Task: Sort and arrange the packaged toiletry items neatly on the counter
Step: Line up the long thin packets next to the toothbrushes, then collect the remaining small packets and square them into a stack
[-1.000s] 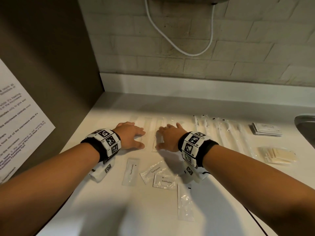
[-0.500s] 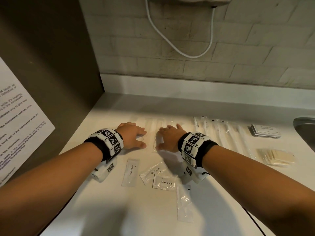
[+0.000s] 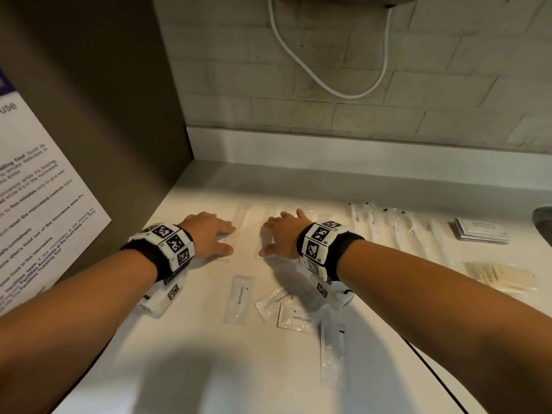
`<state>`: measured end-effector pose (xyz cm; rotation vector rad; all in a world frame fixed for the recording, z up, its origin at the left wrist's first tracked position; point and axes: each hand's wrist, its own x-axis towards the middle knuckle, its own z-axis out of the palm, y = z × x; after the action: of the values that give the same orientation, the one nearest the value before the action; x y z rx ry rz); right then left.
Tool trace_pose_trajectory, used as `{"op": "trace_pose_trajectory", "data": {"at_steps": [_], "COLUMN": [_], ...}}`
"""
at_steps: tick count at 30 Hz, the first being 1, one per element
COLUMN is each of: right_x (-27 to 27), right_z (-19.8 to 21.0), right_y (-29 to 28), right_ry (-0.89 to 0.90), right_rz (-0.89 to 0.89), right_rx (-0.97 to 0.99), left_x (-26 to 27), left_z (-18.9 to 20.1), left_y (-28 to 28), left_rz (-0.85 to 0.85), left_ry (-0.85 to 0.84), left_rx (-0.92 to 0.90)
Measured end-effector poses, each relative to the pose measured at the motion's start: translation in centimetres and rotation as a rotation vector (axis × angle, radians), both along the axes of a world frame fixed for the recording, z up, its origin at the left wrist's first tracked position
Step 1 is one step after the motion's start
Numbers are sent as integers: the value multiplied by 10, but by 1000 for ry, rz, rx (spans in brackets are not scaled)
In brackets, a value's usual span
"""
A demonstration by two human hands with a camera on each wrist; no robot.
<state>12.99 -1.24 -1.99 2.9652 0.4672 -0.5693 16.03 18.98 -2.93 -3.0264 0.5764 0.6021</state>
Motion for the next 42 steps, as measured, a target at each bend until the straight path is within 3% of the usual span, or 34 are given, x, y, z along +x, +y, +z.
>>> {"op": "trace_pose_trajectory", "data": {"at_steps": [6, 24, 32, 35, 39, 42], "right_x": [0, -6, -29, -53, -83, -100], "right_z": [-8, -4, 23, 33, 20, 9], "right_y": [-1, -4, -18, -27, -30, -27], "right_ry": [-11, 3, -82, -19, 66, 79], "right_rz": [-5, 6, 36, 84, 153, 154], "right_rx": [-14, -20, 155, 236, 155, 124], "left_x": [-4, -2, -14, -39, -82, -105], "left_z": [-2, -7, 4, 13, 18, 11], "left_y": [-10, -21, -6, -1, -6, -14], "left_rz": [12, -5, 122, 161, 120, 105], "left_ry": [-12, -8, -62, -51, 46, 6], "left_rx": [-78, -76, -358, -416, -144, -36]}}
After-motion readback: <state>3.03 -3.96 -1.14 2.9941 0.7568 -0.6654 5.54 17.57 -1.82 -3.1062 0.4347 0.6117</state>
